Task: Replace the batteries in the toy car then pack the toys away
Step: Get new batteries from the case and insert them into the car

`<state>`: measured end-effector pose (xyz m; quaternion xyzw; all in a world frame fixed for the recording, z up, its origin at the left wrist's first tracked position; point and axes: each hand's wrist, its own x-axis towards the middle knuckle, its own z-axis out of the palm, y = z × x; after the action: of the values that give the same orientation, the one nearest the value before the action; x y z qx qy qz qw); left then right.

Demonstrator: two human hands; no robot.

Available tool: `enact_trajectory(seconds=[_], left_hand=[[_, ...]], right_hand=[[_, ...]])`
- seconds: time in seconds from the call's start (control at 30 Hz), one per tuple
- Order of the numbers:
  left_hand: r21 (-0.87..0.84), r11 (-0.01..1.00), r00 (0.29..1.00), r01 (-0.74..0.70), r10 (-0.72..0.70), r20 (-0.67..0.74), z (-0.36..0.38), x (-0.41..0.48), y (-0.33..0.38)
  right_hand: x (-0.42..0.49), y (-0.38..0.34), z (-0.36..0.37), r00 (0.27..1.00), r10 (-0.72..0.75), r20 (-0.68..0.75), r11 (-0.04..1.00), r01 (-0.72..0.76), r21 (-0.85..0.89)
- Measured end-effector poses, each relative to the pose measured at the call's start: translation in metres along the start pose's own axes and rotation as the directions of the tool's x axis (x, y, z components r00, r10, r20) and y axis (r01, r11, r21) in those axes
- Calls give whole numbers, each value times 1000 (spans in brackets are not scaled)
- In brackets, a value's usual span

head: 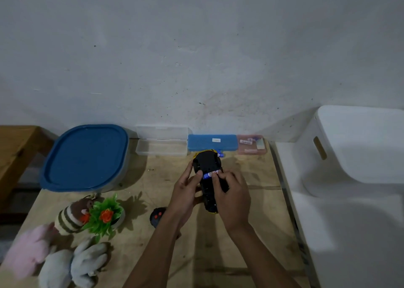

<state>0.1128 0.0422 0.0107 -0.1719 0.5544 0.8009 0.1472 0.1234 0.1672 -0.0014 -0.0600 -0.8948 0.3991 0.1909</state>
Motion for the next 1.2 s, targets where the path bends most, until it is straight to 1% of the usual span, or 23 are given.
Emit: enact_trajectory(seconds=[0.1, 0.2, 0.23, 0.3, 0.37, 0.43, 0.47, 0.53, 0.6, 0.73, 0.8, 0.83, 0.87, 0.9, 0.93, 0.97, 1.0, 1.03, 1.07, 1.1, 1.13, 1.17, 1.2], left_hand=[[10, 1000, 1000, 11, -11, -3, -2, 7, 0], [11, 999, 999, 34, -33, -40, -7, 14, -1], [8, 999, 998, 41, -41, -57, -9, 17, -2], [-8, 998, 993, 56, -56, -100, -15, 23, 0], [-14, 998, 987, 63, -64, -149, -23, 31, 3], [-8, 998, 980, 61, -61, -188, -31, 39, 8], [-9, 998, 978, 58, -59, -199, -34, 42, 11], [-10, 999, 976, 50, -51, -210, -38, 47, 16], [-8, 999, 975, 45, -46, -217, -42, 51, 20], [-5, 999, 975, 45, -45, -216, -47, 53, 24], [-9, 999, 975, 38, -39, -219, -48, 52, 26], [-13, 999, 974, 34, -36, -222, -49, 51, 27], [-21, 999, 974, 32, -36, -226, -49, 50, 27], [-32, 999, 973, 29, -35, -229, -50, 50, 28], [-45, 999, 972, 26, -35, -231, -50, 49, 28], [-56, 998, 972, 23, -35, -233, -50, 48, 29], [-65, 998, 971, 20, -35, -237, -49, 47, 29], [-73, 997, 971, 18, -34, -237, -48, 46, 29], [-78, 997, 972, 15, -33, -233, -47, 45, 30], [-82, 997, 974, 13, -31, -226, -45, 43, 30], [-83, 996, 976, 12, -30, -217, -43, 41, 30], [-81, 997, 977, 9, -26, -211, -41, 39, 30], [-75, 997, 978, 4, -20, -206, -38, 36, 31]], right_hand=[[5, 4, 0, 996, -84, 34, 985, 88, -146], [13, 8, 2, 983, -106, 149, 964, 139, -227], [17, 11, 3, 972, -96, 213, 970, 139, -198], [29, 17, 4, 947, -48, 318, 998, 60, -30], [48, 28, 9, 958, -1, 288, 998, -18, 63], [70, 43, 19, 968, 55, 243, 998, -57, 0], [81, 51, 26, 958, 60, 282, 997, -44, -62], [98, 65, 43, 898, 30, 439, 972, 76, -221], [110, 73, 56, 835, -14, 551, 908, 242, -342], [125, 80, 69, 786, -73, 614, 778, 430, -459], [127, 86, 71, 779, -106, 617, 760, 464, -455], [128, 87, 70, 777, -104, 621, 780, 451, -433], [127, 86, 68, 783, -75, 617, 826, 396, -401], [125, 82, 65, 807, -16, 591, 904, 264, -336], [121, 75, 60, 820, 95, 564, 973, 44, -228], [116, 66, 56, 809, 221, 544, 973, -219, -69], [110, 55, 49, 772, 329, 545, 887, -451, 103], [104, 41, 40, 716, 392, 578, 739, -619, 265], [97, 30, 31, 652, 408, 639, 555, -733, 394], [91, 18, 22, 604, 387, 696, 382, -793, 475], [84, 8, 14, 599, 367, 712, 299, -801, 519], [78, -3, 7, 634, 356, 686, 314, -773, 552], [70, -10, 4, 695, 353, 627, 396, -718, 573]])
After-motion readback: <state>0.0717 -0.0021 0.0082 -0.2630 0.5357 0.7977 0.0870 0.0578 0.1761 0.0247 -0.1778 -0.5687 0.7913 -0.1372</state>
